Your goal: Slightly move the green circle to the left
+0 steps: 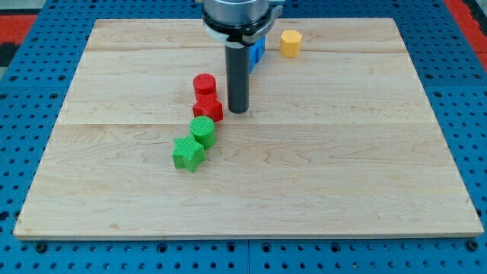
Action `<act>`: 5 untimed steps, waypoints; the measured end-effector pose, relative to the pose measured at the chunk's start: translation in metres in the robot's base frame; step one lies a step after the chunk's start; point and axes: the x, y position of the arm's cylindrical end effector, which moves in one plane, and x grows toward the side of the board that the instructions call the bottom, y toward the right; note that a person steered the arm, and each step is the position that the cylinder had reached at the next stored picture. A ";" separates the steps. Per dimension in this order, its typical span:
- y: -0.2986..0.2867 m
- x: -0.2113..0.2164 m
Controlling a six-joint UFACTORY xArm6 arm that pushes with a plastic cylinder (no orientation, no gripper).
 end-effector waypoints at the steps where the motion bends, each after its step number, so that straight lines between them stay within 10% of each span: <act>1: -0.006 0.002; 5: 0.001 0.069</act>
